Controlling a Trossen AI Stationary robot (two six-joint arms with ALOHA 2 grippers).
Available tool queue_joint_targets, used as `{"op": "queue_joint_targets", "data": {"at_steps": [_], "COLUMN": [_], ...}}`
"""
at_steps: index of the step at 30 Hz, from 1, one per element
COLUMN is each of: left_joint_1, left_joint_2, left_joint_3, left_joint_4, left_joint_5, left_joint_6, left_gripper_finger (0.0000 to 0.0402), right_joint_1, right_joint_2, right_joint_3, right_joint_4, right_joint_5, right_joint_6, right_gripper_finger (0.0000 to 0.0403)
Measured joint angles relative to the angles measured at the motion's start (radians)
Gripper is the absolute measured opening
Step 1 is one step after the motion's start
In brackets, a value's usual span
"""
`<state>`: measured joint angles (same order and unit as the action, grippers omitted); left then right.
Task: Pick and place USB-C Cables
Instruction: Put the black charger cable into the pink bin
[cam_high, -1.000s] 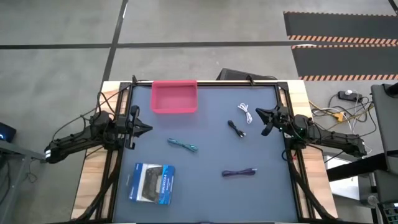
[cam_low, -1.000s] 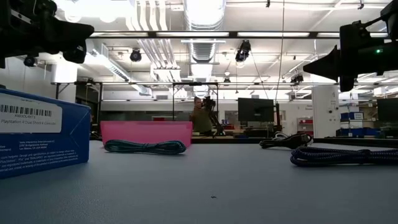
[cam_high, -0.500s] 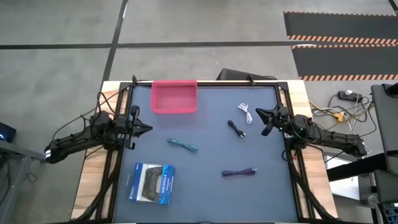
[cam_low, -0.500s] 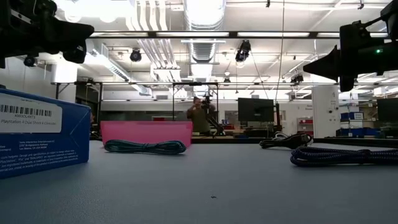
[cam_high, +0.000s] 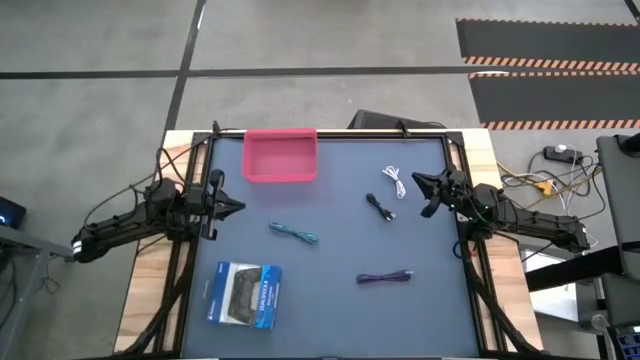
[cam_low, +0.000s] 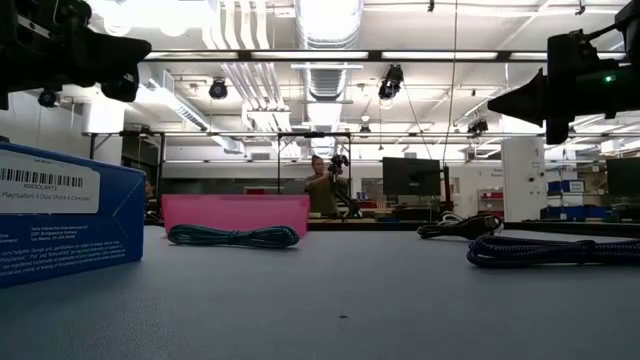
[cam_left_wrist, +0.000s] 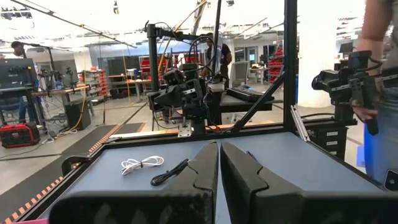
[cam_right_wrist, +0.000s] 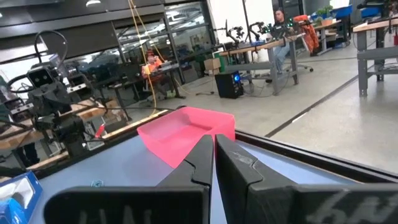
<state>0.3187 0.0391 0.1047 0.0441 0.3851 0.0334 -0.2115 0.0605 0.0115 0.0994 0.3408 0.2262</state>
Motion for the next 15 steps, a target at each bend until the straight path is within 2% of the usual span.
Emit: {"op": "queue_joint_targets", "data": {"at_steps": [4, 8, 15], "left_joint_1": [0.0, 0.0, 0.0], "left_joint_2": [0.0, 0.0, 0.0], "left_joint_3": [0.0, 0.0, 0.0], "left_joint_4": [0.0, 0.0, 0.003], "left_joint_5": [0.0, 0.0, -0.001], "left_joint_6": [0.0, 0.0, 0.038], "left_gripper_finger": [0.0003, 0.0003, 0.0003], "right_joint_1": [0.0, 0.0, -0.001], "right_joint_2": [0.0, 0.0, 0.0], "right_joint_3": [0.0, 0.0, 0.0], "right_joint_4": [0.028, 0.091, 0.336], "right_joint_5": [0.0, 0.013, 0.268], "right_joint_6": [0.038, 0.223, 0.358], "right_gripper_finger": [0.0009, 0.0009, 0.0009]}}
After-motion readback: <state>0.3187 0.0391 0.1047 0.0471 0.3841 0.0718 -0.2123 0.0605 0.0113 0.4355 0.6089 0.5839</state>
